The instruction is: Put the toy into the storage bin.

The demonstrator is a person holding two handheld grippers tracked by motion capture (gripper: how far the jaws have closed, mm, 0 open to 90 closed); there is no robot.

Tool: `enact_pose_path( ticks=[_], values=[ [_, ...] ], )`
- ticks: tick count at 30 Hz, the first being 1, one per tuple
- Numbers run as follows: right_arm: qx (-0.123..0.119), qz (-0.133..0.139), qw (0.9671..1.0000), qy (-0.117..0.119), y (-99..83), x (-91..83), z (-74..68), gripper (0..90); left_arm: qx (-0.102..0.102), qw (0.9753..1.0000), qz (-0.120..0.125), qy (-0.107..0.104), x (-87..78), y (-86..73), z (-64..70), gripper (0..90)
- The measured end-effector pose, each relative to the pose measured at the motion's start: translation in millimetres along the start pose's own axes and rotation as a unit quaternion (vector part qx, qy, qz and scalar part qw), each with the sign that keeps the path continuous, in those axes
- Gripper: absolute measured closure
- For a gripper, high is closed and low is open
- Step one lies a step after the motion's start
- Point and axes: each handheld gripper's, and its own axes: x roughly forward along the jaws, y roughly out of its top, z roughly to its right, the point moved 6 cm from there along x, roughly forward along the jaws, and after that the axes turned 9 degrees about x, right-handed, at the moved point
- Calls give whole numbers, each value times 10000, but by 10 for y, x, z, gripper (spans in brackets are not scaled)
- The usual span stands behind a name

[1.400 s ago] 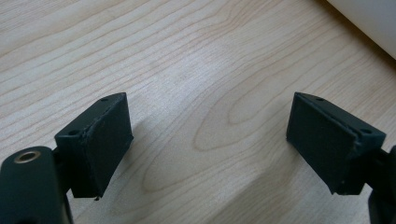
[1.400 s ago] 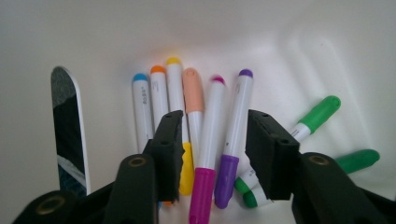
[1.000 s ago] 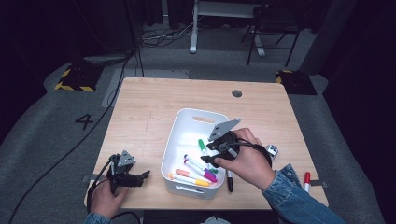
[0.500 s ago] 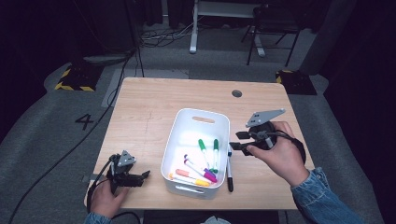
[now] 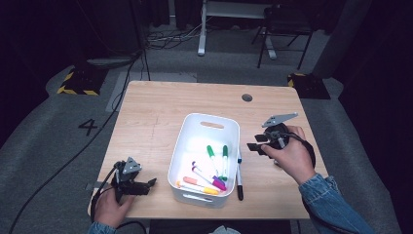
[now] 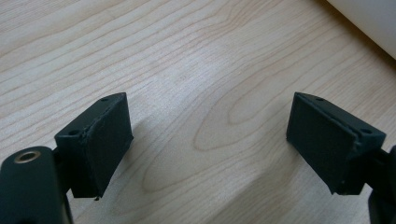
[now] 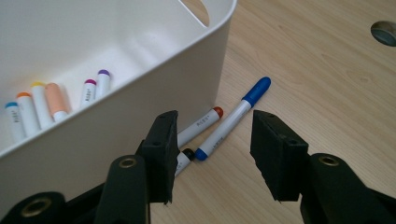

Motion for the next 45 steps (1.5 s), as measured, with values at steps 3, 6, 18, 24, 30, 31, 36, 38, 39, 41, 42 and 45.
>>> enact_pose_path(
  ticks=[3,6,18,24,30,31,36,38,39,41,42,45],
  values=[
    [30,-62,10000,-9,-31,152,59,524,-8,10000,6,1,1,1,1,144],
    [81,-110,9999,-26,-54,300,107,524,-3,10000,-1,-5,0,0,1,144],
    [186,-248,9994,-164,-118,820,309,551,0,10000,1,0,0,0,0,144],
    [261,-293,9990,-222,-148,1017,373,556,-10,10000,5,-5,1,0,2,144],
    [398,-263,9987,-195,-152,1164,369,544,4,10000,1,-1,0,0,0,144],
    [440,-257,9985,-223,-151,1178,370,544,-8,10000,6,-1,1,1,2,144],
    [505,-306,9980,-212,-153,1243,389,540,-2,10000,-2,-6,0,0,1,144],
    [480,-324,9980,-246,-161,1264,410,540,6,10000,-5,-8,0,-1,0,144],
    [437,-353,9981,-268,-166,1268,426,540,1,10000,-1,0,0,0,0,144],
    [535,-346,9977,-246,-171,1282,433,545,0,10000,0,0,0,0,0,143],
    [566,-366,9974,-262,-178,1286,448,555,5,10000,-4,-5,0,-1,0,144],
    [587,-427,9967,-358,-205,1289,502,592,7,10000,-4,-7,0,-1,0,144]
  ],
)
